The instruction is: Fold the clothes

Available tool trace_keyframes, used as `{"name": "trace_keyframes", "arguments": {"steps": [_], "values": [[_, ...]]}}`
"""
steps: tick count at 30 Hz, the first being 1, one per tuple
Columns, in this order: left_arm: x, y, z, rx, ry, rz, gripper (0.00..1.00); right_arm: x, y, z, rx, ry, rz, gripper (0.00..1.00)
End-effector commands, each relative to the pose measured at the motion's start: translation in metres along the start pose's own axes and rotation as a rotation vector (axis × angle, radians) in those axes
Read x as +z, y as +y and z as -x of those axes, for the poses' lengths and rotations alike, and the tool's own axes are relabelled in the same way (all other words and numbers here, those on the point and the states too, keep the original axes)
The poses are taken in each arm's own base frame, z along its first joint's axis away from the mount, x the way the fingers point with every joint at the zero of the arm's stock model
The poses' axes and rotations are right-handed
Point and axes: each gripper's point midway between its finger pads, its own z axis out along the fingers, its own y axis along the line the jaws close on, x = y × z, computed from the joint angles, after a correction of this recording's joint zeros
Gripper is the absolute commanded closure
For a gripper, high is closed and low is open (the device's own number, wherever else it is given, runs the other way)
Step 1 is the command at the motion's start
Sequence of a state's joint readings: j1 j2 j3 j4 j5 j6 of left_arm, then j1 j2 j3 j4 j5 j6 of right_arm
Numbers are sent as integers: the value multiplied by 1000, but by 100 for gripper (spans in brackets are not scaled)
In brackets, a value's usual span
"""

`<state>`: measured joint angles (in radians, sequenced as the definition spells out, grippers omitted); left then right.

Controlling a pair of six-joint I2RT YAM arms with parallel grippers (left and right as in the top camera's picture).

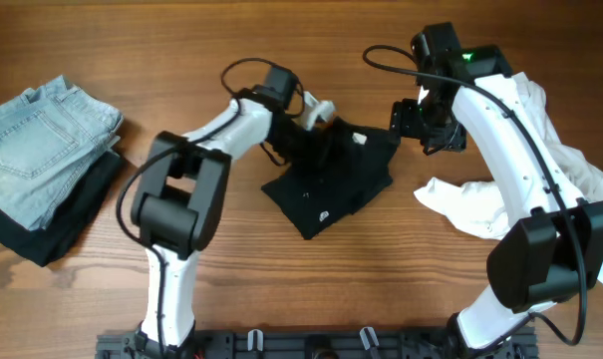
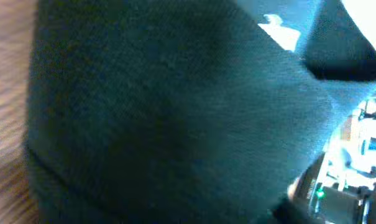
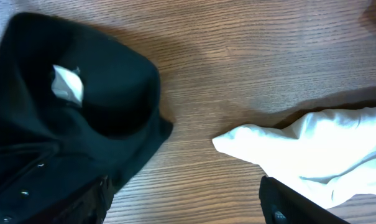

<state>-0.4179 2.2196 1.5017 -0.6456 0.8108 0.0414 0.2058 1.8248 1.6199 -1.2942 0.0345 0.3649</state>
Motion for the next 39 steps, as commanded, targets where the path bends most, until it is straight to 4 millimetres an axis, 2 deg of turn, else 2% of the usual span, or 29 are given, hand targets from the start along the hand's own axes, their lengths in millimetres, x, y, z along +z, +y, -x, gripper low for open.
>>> {"name": "trace_keyframes", "arguments": {"steps": [1, 3, 6, 9, 10, 12, 13, 15, 16, 17, 19, 23, 26, 29, 33, 35, 38, 39], "values": [[15, 8, -5, 25, 20, 1, 76, 2, -4, -1, 2, 3, -20, 20], [12, 11, 1, 34, -2, 4, 96, 2, -4, -2, 2, 3, -21, 20], [-12, 25, 19, 27, -68, 49, 96, 2, -4, -2, 2, 4, -21, 19], [-79, 53, 49, -22, -208, 202, 96, 2, -5, -1, 1, 2, -21, 19], [-107, 59, 57, -35, -267, 243, 96, 2, -4, -1, 1, 2, -21, 19], [-175, 72, 68, -89, -409, 327, 96, 2, -5, -1, 1, 1, -24, 19], [-218, 79, 69, -128, -494, 375, 96, 2, -5, -1, 2, 1, -24, 20], [-288, 90, 58, -183, -624, 430, 96, 2, -5, -1, 3, 1, -24, 19], [-312, 94, 51, -203, -666, 450, 96, 2, -5, -1, 3, 1, -24, 19], [-350, 103, 38, -240, -735, 485, 96, 2, -5, -1, 2, 1, -24, 19], [-409, 122, 10, -317, -846, 543, 96, 2, -5, -1, 2, 1, -24, 19], [-475, 159, -43, -451, -968, 621, 96, 2, -5, -1, 3, 1, -24, 19], [-503, 185, -78, -538, -1019, 658, 96, 2, -5, -1, 3, -1, -24, 19], [-517, 199, -96, -578, -1047, 678, 96, 2, -5, 0, 3, -2, -23, 19], [-519, 223, -111, -633, -1045, 699, 94, 2, -5, 0, 2, -1, -23, 19], [-520, 238, -121, -678, -1030, 765, 92, 2, -5, 0, 1, -1, -23, 19], [-531, 252, -136, -733, -1022, 880, 82, 2, -5, 0, -1, -2, -23, 19], [-536, 256, -142, -750, -1022, 925, 68, 2, -5, 0, -1, -2, -23, 19]]}}
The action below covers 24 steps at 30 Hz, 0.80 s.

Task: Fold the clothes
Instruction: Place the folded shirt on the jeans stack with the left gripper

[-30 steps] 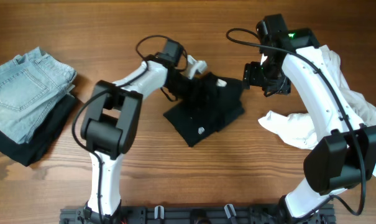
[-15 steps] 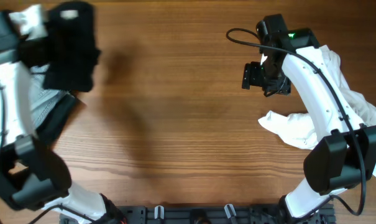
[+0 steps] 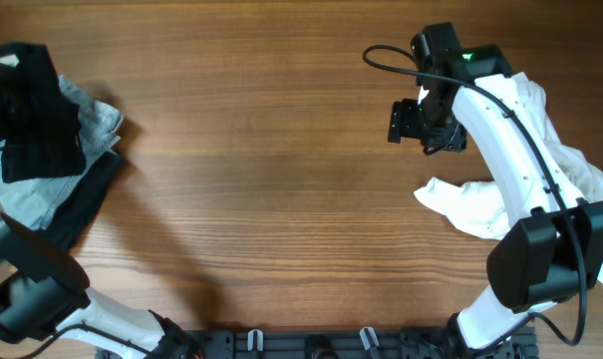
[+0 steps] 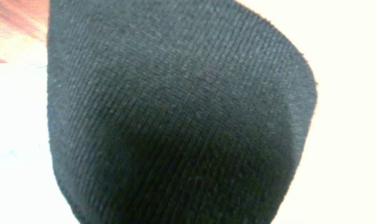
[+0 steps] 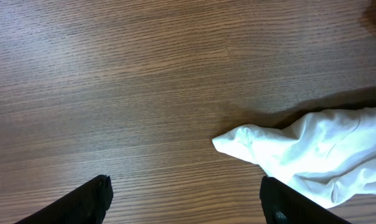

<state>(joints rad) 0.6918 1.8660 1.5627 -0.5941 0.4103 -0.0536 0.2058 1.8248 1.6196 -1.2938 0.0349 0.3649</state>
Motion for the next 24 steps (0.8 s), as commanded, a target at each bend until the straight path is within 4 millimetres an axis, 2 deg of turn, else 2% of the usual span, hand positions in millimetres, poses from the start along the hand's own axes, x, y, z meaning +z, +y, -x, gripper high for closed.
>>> {"name": "trace_keyframes", "arguments": {"steps": [1, 3, 4, 6, 8, 10, 12, 14, 17, 21, 24], "values": [[-8, 36, 19, -4, -76, 185, 53, 2, -5, 0, -1, -2, -22, 19], [-12, 49, 24, -14, -94, 225, 4, 2, -5, 0, -8, -1, -22, 19], [-14, 53, 26, -36, -107, 229, 0, 2, -5, 0, -21, -2, -22, 19], [-20, 53, 33, -55, -136, 214, 0, 2, -5, 0, -22, -2, -22, 19], [-33, 42, 44, -40, -174, 174, 0, 2, -5, 0, -22, -2, -22, 19], [-46, 19, 54, -14, -206, 91, 0, 2, -5, 0, -22, -4, -21, 19], [-62, -27, 54, 27, -204, -110, 0, 2, -4, 2, -22, -9, -20, 19], [-60, -36, 43, 19, -157, -147, 0, 2, -4, 1, -21, -8, -19, 19], [-40, -19, 21, -24, -82, -80, 0, 2, -4, 1, -22, -8, -20, 19], [7, 10, -8, -82, 19, -54, 0, 2, -5, -1, -22, 0, -22, 19], [50, 34, -41, -132, 132, -40, 0, 2, -5, -1, -21, 0, -22, 19]]}}
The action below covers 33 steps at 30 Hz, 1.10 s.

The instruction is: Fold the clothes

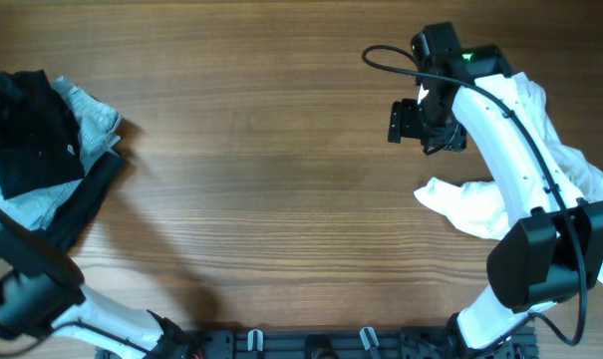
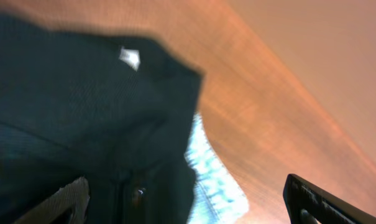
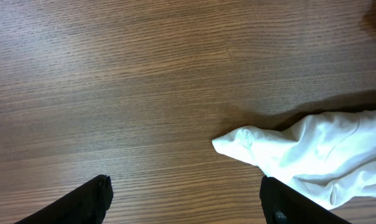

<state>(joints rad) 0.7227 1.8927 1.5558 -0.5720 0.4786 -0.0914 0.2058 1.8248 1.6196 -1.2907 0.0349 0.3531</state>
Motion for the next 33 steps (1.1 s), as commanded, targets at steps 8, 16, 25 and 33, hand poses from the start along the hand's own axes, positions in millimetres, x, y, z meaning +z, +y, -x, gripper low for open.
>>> {"name": "trace_keyframes", "arguments": {"steps": [8, 16, 25, 33], "values": [[77, 53, -70, -133, 222, 3, 0, 2, -6, -3, -11, 9, -26, 19], [-16, -89, -9, 166, 6, -157, 0, 1, 14, 9, -11, -31, 78, 1], [1, -208, -157, 491, 342, -44, 0, -14, 41, 60, -168, -226, 325, 0], [-50, -172, -246, 516, 726, 177, 0, -6, -2, 24, -123, -49, 274, 0]]}}
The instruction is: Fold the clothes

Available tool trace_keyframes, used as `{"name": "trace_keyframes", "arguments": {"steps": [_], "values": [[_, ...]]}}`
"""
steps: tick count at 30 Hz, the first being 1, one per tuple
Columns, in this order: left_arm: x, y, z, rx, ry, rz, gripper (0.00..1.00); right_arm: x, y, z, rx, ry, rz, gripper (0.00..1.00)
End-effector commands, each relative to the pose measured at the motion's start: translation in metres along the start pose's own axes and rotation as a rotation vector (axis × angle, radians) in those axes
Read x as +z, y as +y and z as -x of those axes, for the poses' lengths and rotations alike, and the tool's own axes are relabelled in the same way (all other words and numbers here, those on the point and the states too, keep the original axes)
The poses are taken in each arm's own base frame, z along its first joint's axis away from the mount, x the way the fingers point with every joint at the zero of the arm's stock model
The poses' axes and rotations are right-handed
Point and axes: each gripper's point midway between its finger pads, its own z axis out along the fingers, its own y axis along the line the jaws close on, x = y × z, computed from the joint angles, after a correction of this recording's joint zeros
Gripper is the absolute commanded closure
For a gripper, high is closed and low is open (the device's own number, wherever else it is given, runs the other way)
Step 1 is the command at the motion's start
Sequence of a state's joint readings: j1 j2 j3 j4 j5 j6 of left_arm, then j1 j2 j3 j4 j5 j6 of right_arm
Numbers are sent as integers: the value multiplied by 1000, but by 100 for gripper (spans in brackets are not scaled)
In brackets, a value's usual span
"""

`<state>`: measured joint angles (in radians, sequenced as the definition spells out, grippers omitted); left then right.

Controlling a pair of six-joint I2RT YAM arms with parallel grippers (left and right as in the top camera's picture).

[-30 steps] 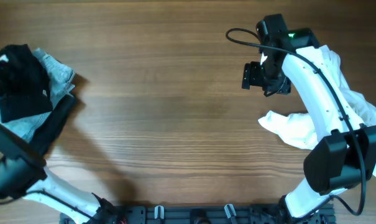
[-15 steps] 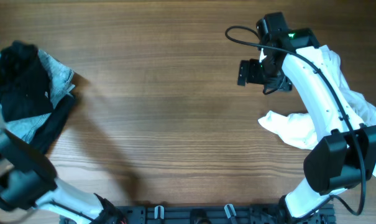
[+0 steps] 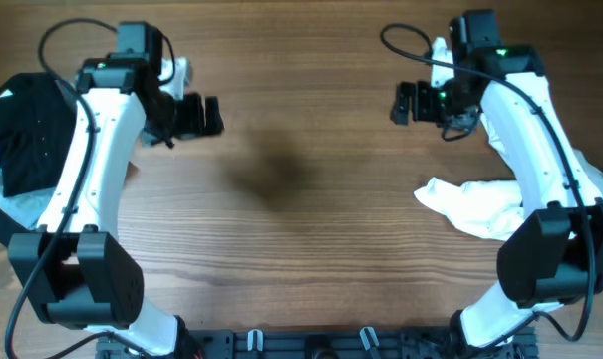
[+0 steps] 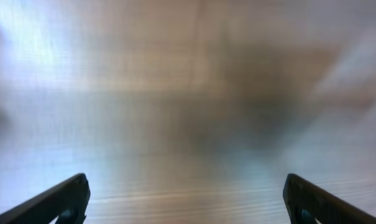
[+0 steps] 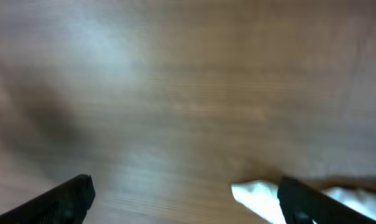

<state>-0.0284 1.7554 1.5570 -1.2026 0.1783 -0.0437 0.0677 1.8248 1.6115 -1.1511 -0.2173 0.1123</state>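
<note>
A folded black garment (image 3: 27, 130) lies on top of the clothes stack at the table's left edge. A crumpled white garment (image 3: 480, 204) lies at the right, and its tip (image 5: 256, 193) shows in the right wrist view. My left gripper (image 3: 206, 117) hangs open over bare wood left of centre, well right of the stack. Nothing sits between its fingers (image 4: 66, 200), and that view is blurred. My right gripper (image 3: 406, 103) is open and empty above the table, up and left of the white garment.
Pale denim (image 3: 2, 194) peeks out beneath the black garment in the stack. More white cloth (image 3: 570, 170) is piled at the right edge behind the right arm. The wooden table (image 3: 301, 229) spans the middle, and a rail runs along the front edge.
My left gripper has moved from over the stack at the far left to bare wood left of centre. The black garment stays on the stack. My right gripper has shifted slightly toward the back.
At first my left gripper was on the black garment at the table's centre, the right gripper open beside it. Then the garment was over the stack at the left. Then it lay on the stack under my open left gripper, which is now clear of it.
</note>
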Motion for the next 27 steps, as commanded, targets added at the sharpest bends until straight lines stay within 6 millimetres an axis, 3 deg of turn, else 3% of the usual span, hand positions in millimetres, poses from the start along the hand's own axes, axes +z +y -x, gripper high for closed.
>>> {"name": "trace_keyframes", "arguments": {"steps": [1, 4, 6, 11, 15, 22, 27], "values": [[-6, 22, -37, -76, 146, 78, 0, -8, -1, -15, 19, 47, 16, 0], [-20, 31, -56, -115, 186, 84, 0, -28, 3, -17, 14, -1, 20, 0], [-35, 34, -58, -123, 104, 78, 0, -47, 3, -16, 35, -81, 5, 0], [-81, 24, -70, -71, -245, 34, 0, -94, 9, -31, -31, -421, 30, 0], [-105, 20, -96, -42, -500, 7, 0, -112, -6, -57, -49, -654, -28, 0], [-151, 12, -132, 0, -726, -17, 0, -102, -23, -99, -26, -639, -89, 0], [-162, 10, -140, 11, -780, -23, 0, -89, -26, -98, -19, -586, -97, 0]]}}
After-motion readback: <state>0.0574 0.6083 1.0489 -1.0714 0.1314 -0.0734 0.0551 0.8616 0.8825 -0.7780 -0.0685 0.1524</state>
